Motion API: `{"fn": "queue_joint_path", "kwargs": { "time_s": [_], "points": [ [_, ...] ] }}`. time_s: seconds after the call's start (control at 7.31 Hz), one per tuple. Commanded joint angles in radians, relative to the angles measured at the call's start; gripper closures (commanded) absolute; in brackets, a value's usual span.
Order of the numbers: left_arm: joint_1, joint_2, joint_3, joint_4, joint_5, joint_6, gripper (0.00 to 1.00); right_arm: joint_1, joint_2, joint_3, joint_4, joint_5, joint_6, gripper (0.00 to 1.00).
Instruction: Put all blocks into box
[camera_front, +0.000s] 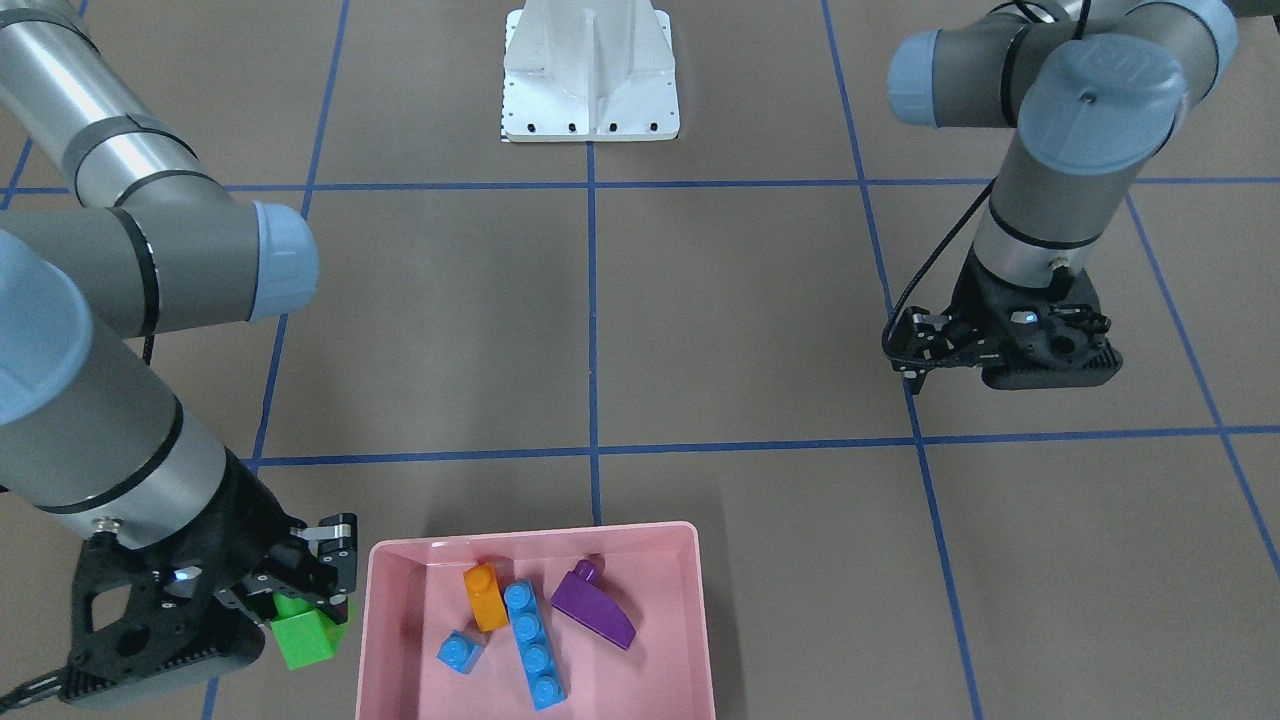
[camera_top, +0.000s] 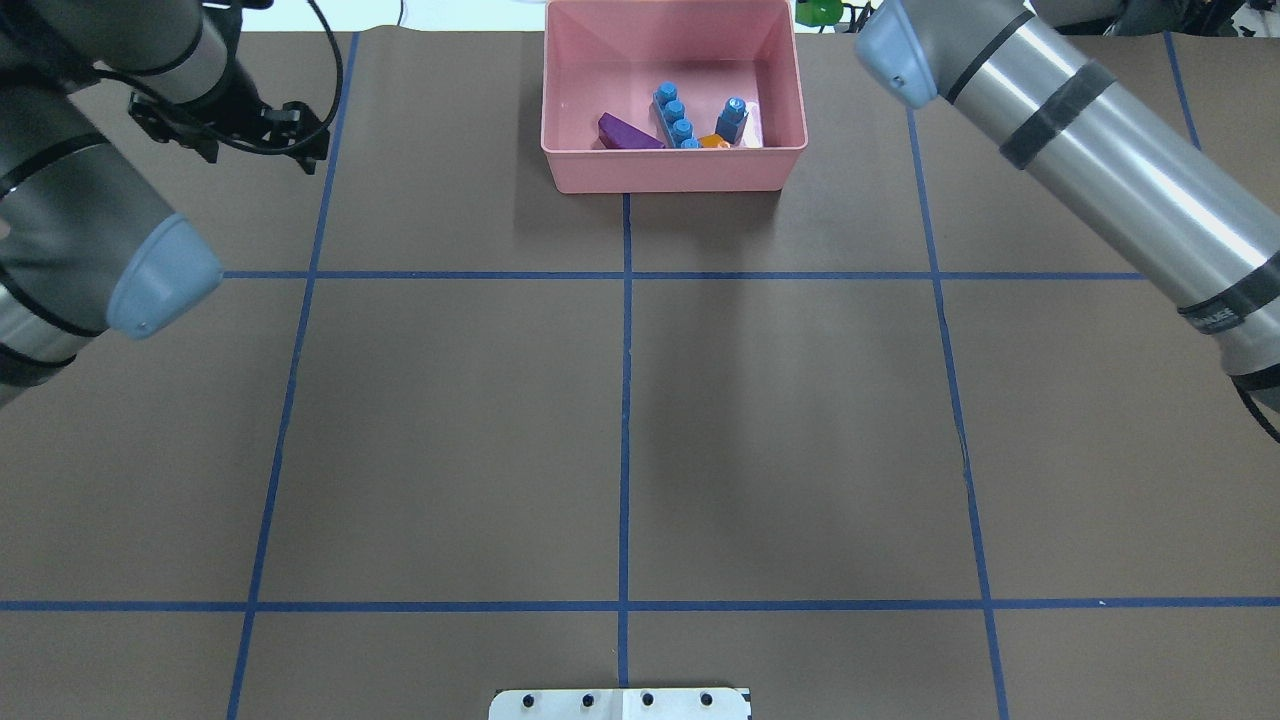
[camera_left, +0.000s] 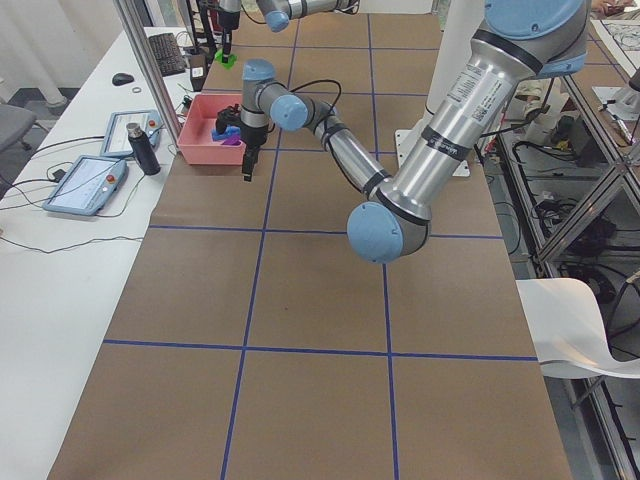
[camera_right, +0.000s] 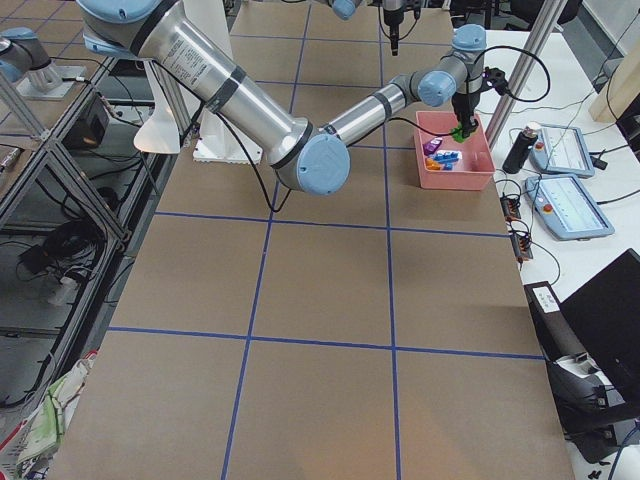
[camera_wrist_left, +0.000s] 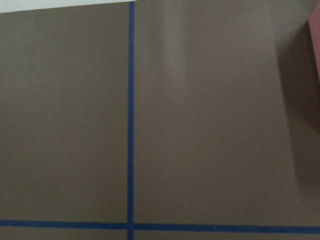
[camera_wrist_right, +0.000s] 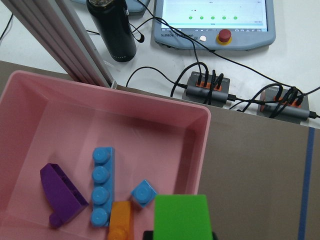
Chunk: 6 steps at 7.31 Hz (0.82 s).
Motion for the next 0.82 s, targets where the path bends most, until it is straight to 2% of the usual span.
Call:
{"fn": "queue_joint_path", "kwargs": {
  "time_s": [0.0, 0.14, 0.27, 0.41, 0.68],
  "points": [
    [-0.023, 0.135, -0.102, 0.0, 0.003, 0.101, 0.0, -0.073, 0.024, -0.091, 0.094, -0.067, 0.021, 1.0],
    [-0.049, 0.21, -0.167, 0.002, 0.002, 0.188, 0.0, -0.09, 0.042, -0.123, 0.114, -0.07, 0.077, 1.0],
    [-0.078, 0.273, -0.217, 0.0, 0.002, 0.236, 0.0, -0.096, 0.064, -0.141, 0.114, -0.069, 0.148, 0.73],
    [-0.098, 0.284, -0.232, 0.002, -0.001, 0.24, 0.0, -0.101, 0.064, -0.143, 0.114, -0.069, 0.148, 0.01],
    [-0.121, 0.32, -0.232, 0.002, -0.001, 0.252, 0.0, -0.078, 0.061, -0.135, 0.107, -0.059, 0.132, 0.0]
  ]
}}
